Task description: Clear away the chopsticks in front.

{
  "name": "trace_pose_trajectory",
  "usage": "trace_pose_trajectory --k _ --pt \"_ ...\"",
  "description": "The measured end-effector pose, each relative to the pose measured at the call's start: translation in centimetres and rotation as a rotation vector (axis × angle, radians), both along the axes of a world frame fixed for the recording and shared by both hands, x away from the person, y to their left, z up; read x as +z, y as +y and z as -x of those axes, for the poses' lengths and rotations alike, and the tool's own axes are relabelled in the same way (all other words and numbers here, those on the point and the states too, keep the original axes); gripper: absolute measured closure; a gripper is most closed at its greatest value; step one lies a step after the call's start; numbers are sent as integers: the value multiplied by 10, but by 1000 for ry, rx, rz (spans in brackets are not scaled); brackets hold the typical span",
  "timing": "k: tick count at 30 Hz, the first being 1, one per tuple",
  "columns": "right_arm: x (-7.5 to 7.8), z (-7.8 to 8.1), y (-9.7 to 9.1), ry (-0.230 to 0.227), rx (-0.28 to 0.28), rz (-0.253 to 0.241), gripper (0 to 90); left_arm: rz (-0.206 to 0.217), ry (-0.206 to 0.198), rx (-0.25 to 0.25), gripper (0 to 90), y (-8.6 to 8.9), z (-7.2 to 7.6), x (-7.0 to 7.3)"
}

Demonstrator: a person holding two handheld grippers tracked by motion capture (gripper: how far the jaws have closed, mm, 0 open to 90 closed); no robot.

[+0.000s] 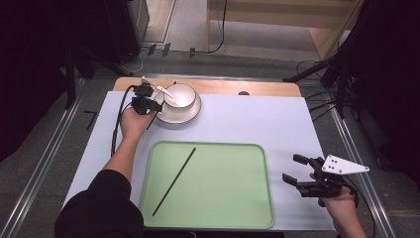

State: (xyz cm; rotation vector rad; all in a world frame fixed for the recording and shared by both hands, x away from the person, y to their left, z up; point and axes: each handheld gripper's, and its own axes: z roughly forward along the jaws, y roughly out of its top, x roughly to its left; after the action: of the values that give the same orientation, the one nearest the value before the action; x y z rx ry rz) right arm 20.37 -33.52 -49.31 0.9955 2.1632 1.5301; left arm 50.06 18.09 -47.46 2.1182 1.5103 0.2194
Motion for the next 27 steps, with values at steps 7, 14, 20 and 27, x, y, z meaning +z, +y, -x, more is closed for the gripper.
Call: trace_pose_trajectory --k 7,14,20,27 --pt "0 0 0 -3 -1 1 184 19 -12 46 862 17 0 9" --pt "0 0 1 4 3 1 184 62 -1 108 861 43 4 26" --pt "0 -1 2 6 8 2 184 85 -25 84 862 56 19 47" --pt "0 -2 3 4 11 2 184 118 -52 32 861 62 48 74"
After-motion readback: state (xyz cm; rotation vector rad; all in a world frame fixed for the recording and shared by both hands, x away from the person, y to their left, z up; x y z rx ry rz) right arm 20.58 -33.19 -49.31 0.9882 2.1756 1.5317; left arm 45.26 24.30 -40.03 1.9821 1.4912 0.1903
